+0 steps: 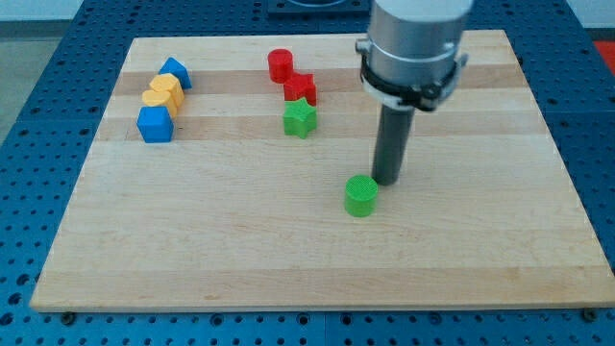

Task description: Push blue cube up a bit

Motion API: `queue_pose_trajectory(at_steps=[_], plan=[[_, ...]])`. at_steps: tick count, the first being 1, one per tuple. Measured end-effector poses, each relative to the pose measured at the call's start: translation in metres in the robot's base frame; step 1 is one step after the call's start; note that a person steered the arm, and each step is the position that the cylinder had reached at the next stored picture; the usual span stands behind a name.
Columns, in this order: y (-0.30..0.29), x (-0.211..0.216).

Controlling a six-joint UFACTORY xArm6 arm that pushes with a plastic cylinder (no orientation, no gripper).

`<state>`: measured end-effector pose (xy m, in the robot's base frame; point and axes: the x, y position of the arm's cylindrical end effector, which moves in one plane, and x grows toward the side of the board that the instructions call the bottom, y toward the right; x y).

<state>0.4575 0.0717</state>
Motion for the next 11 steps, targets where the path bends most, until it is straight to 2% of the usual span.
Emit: queue_pose_trajectory(at_steps=[1, 2, 5, 6, 7, 8, 9, 11], plan=[[-0.022, 0.000], [-0.050, 0.037], [-0.057, 0.091], [0.012, 0.087], [0.009, 0.072], [0.034, 0.039], [0.087, 0.068], [0.018, 0.076]])
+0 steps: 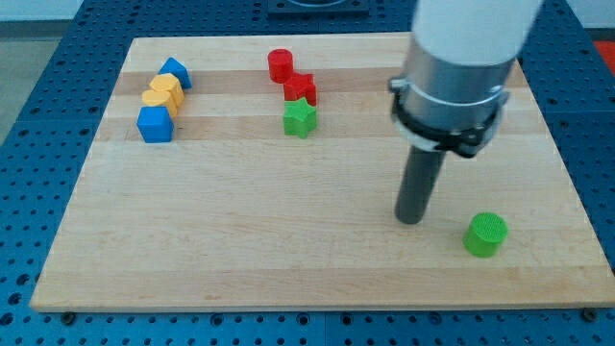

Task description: Push blue cube up a bit

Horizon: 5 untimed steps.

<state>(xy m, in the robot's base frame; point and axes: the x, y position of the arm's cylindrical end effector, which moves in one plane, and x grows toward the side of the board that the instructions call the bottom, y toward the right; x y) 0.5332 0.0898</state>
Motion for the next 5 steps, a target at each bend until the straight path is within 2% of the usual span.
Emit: queue_pose_trajectory(at_steps=[1, 2, 3, 4, 5], plan=[[-0.043, 0.002], [-0.127, -0.048], [-0.180, -0.119], [-0.162, -0.145], [-0.088, -0.145]])
